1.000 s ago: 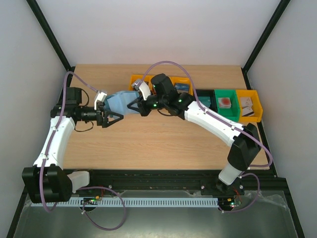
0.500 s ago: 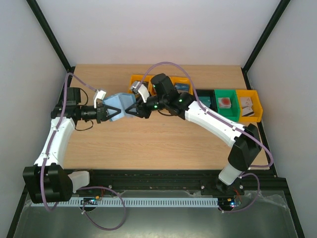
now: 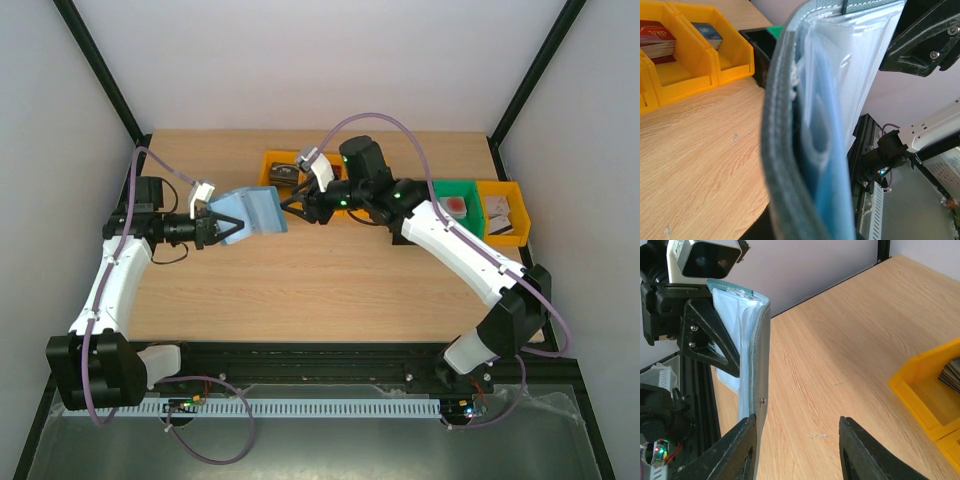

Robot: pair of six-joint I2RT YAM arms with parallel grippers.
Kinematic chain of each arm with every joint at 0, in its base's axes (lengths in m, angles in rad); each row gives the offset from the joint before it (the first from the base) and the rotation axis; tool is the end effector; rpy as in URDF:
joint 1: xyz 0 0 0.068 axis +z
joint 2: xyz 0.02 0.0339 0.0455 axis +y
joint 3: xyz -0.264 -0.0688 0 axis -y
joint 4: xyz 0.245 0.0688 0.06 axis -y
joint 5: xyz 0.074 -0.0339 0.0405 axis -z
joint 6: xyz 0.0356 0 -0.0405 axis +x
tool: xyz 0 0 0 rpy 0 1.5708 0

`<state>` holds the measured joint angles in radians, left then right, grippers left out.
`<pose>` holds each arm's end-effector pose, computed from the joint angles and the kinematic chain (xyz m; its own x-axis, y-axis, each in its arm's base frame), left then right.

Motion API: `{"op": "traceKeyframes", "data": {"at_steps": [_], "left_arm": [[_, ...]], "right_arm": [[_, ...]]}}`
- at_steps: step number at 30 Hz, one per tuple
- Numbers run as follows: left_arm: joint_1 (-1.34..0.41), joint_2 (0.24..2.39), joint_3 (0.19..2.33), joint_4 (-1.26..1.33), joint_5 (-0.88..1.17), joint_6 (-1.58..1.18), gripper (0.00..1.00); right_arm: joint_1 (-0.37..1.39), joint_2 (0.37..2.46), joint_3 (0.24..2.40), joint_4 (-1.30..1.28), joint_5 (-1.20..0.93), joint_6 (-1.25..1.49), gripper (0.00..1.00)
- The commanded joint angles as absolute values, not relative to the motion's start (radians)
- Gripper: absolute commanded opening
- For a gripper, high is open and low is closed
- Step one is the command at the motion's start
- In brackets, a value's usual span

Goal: Take the credit cards out of the card holder

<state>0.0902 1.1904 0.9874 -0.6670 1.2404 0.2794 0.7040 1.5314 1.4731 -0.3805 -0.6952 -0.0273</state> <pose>0.2313 -0.0129 0.3026 -0.5722 0.0381 -0.8192 0.7658 0.3824 -0.5171 0.2516 0.2436 0.3799 -0.2981 -0.2806 -0.9124 -0.9475 0.2024 0.2473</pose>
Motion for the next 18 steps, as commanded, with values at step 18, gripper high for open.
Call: {"op": "traceKeyframes", "data": {"at_steps": [18], "left_arm": [[0.095,1.164,1.004,-0.698,1.282,0.32,0.02]], "right_arm": [[0.744,1.617,1.508,-0.316,-0.739,0.047,0.43]]}}
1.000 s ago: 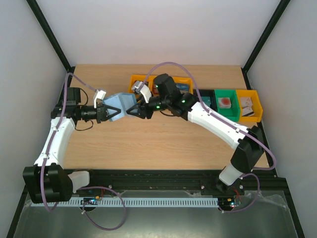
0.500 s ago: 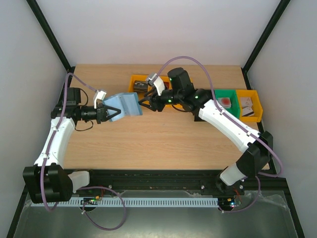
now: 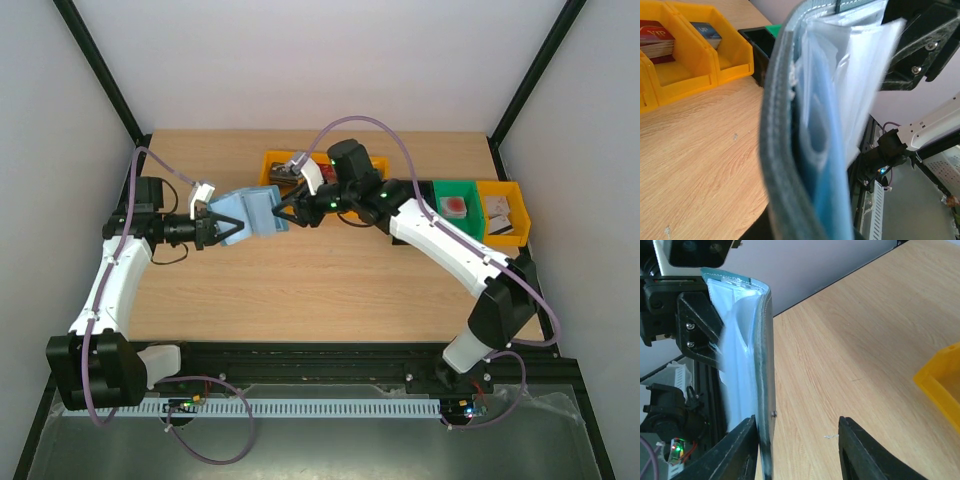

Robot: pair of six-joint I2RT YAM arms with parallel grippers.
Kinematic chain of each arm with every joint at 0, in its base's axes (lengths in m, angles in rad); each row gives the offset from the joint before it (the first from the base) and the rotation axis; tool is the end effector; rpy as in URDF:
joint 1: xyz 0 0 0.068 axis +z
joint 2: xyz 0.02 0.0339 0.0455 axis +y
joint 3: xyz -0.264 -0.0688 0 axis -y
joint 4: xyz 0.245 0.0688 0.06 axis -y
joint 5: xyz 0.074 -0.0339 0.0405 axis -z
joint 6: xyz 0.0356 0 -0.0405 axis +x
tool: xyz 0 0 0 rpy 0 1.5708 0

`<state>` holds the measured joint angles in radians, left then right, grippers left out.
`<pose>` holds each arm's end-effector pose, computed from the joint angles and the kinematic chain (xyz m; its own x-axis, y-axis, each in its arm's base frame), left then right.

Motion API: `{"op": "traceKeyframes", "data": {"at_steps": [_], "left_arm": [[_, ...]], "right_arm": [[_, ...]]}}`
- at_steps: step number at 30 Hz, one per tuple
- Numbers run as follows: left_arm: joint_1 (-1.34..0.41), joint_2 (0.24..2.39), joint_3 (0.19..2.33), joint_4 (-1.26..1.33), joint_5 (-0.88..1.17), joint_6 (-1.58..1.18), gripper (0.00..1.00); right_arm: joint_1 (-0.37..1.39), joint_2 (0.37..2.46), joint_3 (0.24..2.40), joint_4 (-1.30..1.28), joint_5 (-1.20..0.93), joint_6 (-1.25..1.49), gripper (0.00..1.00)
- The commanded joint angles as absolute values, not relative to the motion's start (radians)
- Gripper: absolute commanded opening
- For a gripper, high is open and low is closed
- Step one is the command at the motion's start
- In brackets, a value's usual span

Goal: Take the credit cards out of the card holder

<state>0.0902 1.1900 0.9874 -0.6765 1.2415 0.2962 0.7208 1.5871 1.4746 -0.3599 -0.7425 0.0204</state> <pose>0.2306 -0.0130 0.3022 -0.5667 0.0435 -0.8228 0.7710 0.3803 -0.5109 0.2574 0.2581 0.3640 -0.3609 -0.2971 -0.8840 -0.9314 0.1623 0.3258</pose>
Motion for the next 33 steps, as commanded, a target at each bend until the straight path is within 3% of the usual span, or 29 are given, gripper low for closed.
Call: {"op": "traceKeyframes", "data": {"at_steps": [1,22,26,27,29,30,33], "left_arm": [[0.095,1.163,1.003,-0.699,1.284,0.32,0.02],[0.095,1.16,0.989,-0.699,1.304,0.321,0.02],[0.095,1.165,0.984,-0.683,1.294,0.306,0.04],[0.095,1.166,0.982,-0.68,1.289,0.301,0.15],[0.095,1.168,0.982,-0.674,1.274,0.293,0.46],[0.095,1.169,0.983,-0.676,1.268,0.292,0.58],[0.095,1.174,0.996,-0.694,1.26,0.31,0.78]], "right_arm": [[0.751,1.626,1.513,-0.317,-0.734,0.047,0.41],[0.821,1.682,1.537,-0.235,-0.737,0.132,0.03],[0.822,1.682,1.537,-0.223,-0.725,0.155,0.02],[0.822,1.682,1.537,-0.225,-0.708,0.158,0.02],[0.821,1.682,1.537,-0.236,-0.673,0.159,0.02],[0.821,1.682,1.537,-0.244,-0.659,0.159,0.02],[0.822,1.689,1.535,-0.257,-0.648,0.158,0.02]]}}
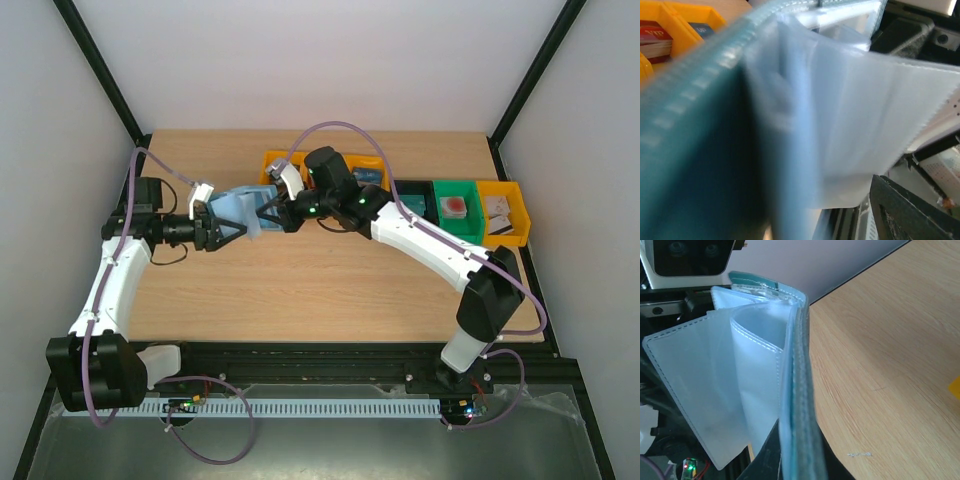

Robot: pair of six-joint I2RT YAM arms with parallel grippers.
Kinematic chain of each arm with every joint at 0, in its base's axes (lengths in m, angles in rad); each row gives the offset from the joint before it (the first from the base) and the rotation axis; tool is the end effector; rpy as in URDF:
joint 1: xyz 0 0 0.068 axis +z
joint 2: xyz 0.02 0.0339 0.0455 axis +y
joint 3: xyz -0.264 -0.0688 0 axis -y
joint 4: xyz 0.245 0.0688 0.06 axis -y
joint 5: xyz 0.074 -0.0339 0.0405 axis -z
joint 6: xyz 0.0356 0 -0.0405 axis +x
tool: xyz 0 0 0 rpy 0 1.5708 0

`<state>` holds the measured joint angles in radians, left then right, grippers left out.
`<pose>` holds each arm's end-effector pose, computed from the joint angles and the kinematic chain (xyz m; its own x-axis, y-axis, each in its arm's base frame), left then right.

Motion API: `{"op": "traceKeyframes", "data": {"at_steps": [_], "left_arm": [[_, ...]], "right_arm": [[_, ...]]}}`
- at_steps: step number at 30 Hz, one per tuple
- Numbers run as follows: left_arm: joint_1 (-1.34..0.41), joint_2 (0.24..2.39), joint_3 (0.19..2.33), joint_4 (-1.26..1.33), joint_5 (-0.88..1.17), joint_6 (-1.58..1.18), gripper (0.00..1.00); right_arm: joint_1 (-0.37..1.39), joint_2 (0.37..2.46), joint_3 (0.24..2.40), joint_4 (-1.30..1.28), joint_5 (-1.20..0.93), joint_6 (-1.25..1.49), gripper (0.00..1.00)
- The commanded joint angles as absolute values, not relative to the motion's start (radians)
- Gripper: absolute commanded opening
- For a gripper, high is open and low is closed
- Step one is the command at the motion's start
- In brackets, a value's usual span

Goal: Take the credit cards out of the card holder

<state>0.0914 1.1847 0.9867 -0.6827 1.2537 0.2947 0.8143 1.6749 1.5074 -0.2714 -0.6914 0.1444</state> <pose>0.2289 -0.0130 0.3031 -0.5682 0.0389 -0.8220 0.7722 0.3704 -0.5162 0.2517 0.2998 0.3513 -0.4263 -0.2901 -0.8568 -0.9045 0.1523 0.3984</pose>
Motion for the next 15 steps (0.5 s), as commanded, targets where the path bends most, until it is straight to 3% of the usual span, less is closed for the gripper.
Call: {"op": "traceKeyframes", "data": {"at_steps": [1,5,12,15], "left_arm": [[0.095,1.175,1.002,-0.708,1.263,0.326,0.83],[0.095,1.17,1.006,-0.73,1.287,0.356,0.99],[0.08,1.182,0.963,-0.545,1.17,0.148,0.98],[0.068,1.193,0.956,-0.521,1.16,0.126,0.88]], "right_arm": [[0.821,1.691,1.536,-0.259,-0.651,0.16,0.02],[0.821,1.693,1.538,-0.251,-0.659,0.165,0.02],[0.841,1.691,1.543,-0.201,-0.723,0.195,0.02],[0.843,1.691,1.542,-0.196,-0.739,0.193,0.02]]}}
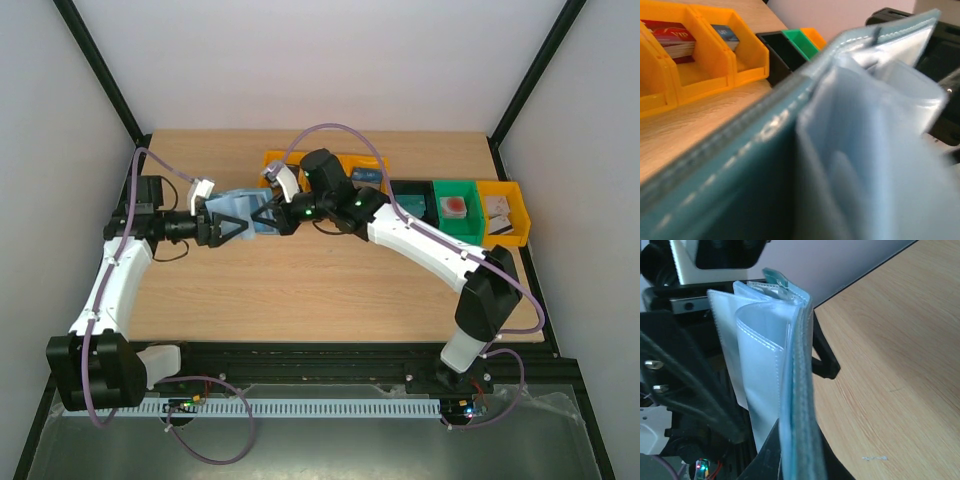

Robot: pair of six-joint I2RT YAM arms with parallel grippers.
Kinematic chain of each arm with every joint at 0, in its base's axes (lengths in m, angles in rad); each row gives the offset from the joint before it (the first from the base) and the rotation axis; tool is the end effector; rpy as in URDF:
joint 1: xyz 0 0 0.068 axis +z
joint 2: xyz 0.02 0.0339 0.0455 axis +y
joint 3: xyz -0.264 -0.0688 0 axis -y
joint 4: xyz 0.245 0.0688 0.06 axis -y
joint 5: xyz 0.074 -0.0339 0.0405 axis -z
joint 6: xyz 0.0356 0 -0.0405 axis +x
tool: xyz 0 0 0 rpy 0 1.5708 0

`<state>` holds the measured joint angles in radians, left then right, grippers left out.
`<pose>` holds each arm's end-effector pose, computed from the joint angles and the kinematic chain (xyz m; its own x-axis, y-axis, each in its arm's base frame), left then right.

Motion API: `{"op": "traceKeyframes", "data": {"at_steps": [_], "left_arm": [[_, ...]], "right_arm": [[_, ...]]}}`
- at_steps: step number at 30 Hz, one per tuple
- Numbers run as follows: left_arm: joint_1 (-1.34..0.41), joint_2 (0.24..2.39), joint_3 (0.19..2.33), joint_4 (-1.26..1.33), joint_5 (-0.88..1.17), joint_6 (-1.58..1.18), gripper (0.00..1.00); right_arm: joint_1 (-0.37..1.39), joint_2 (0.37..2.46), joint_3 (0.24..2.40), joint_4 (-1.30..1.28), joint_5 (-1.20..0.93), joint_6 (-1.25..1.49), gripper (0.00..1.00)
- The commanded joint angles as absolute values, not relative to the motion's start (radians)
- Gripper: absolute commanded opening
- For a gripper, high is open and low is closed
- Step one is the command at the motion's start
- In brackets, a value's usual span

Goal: Take the credit cards out of the card holder

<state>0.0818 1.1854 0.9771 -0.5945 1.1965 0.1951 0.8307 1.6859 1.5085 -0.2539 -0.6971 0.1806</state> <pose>0.2352 -0.0140 0.3036 -0.5842 0.0232 -0.8113 0.7419 0.4207 -0.5221 0.2489 0.3064 0.3492 -0.4497 -0.2882 -0.8454 -0.8932 0.1404 0.4272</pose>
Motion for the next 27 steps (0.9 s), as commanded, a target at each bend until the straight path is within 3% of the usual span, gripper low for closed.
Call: {"op": "traceKeyframes", "data": {"at_steps": [1,3,6,8,11,15,18,22,25,27], "left_arm": [[0.062,1.196,0.956,-0.516,1.158,0.122,0.83],[0.055,1.199,0.955,-0.519,1.157,0.128,0.67],[0.055,1.192,0.959,-0.538,1.172,0.153,0.22],[0.059,1.184,0.956,-0.544,1.189,0.157,0.03],[0.064,1.18,0.955,-0.563,1.212,0.179,0.02],[0.064,1.185,0.959,-0.576,1.234,0.197,0.02],[0.064,1.182,0.958,-0.58,1.236,0.199,0.02],[0.071,1.171,0.96,-0.595,1.246,0.211,0.02],[0.075,1.178,0.958,-0.572,1.227,0.189,0.04],[0.078,1.179,0.951,-0.501,1.135,0.103,0.21]], "right_arm": [[0.844,1.691,1.542,-0.195,-0.749,0.19,0.02],[0.844,1.689,1.542,-0.193,-0.767,0.185,0.02],[0.843,1.676,1.54,-0.2,-0.779,0.171,0.02],[0.834,1.662,1.531,-0.206,-0.775,0.164,0.08],[0.816,1.638,1.501,-0.209,-0.771,0.166,0.27],[0.803,1.628,1.471,-0.216,-0.757,0.169,0.29],[0.795,1.639,1.476,-0.24,-0.738,0.168,0.21],[0.766,1.616,1.459,-0.255,-0.739,0.181,0.02],[0.751,1.598,1.433,-0.255,-0.732,0.194,0.02],[0.747,1.6,1.432,-0.277,-0.707,0.2,0.02]]}}
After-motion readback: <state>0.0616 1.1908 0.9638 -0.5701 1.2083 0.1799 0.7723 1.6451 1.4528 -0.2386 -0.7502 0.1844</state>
